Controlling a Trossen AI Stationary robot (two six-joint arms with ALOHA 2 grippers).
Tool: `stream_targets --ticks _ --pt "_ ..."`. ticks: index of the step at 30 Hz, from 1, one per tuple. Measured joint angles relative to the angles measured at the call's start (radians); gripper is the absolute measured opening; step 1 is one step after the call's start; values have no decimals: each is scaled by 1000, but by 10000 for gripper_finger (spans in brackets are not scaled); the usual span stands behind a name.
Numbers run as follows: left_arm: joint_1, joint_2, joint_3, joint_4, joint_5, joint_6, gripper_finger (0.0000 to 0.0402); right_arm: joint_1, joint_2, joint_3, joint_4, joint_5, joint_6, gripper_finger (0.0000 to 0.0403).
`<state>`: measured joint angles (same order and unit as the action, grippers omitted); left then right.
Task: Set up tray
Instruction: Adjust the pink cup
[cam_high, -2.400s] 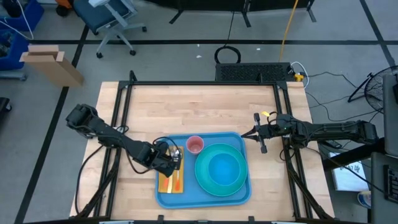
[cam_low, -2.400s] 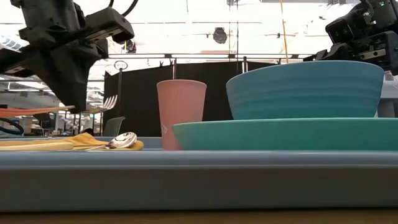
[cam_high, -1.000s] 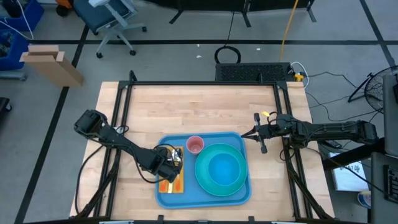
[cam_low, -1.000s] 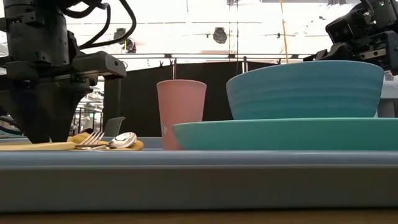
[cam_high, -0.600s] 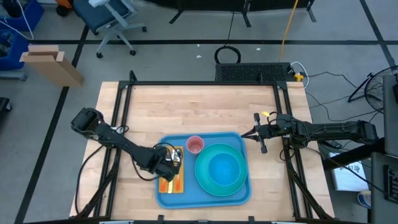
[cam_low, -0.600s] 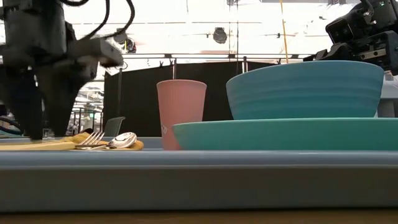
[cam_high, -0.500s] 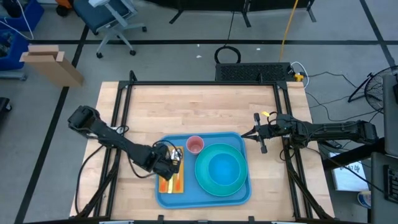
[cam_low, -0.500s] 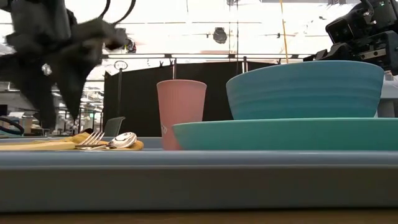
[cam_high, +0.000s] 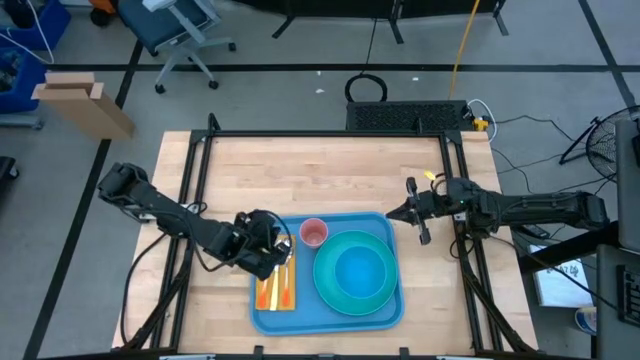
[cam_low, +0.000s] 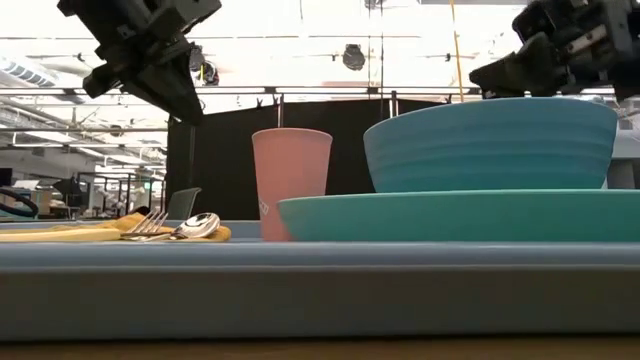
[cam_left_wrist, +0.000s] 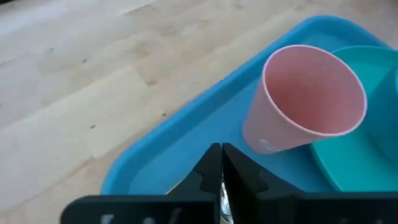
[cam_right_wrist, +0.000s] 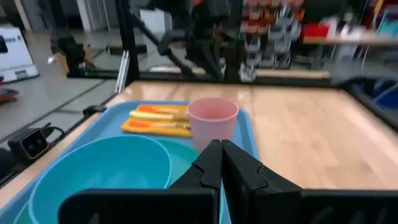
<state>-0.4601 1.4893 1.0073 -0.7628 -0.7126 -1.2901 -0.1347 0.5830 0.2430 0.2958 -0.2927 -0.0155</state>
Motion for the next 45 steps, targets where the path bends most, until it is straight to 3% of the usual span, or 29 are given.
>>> stream_targets --ticks 10,18,27,33,39,45 --pt "-13 1 0 -62 -110 7 10 79 422 320 -205 78 8 0" --pt "-13 1 0 -80 -154 15 5 69 673 423 -186 76 13 0" --pt "-13 1 0 -73 -163 56 26 69 832 498 -105 78 28 0" --pt "-13 1 0 -73 -171 67 19 64 939 558 -96 79 23 0" --pt "-13 1 0 -72 -171 93 4 47 976 559 -82 79 30 0" --pt "-13 1 0 -70 -171 104 25 44 1019 559 -15 15 38 0"
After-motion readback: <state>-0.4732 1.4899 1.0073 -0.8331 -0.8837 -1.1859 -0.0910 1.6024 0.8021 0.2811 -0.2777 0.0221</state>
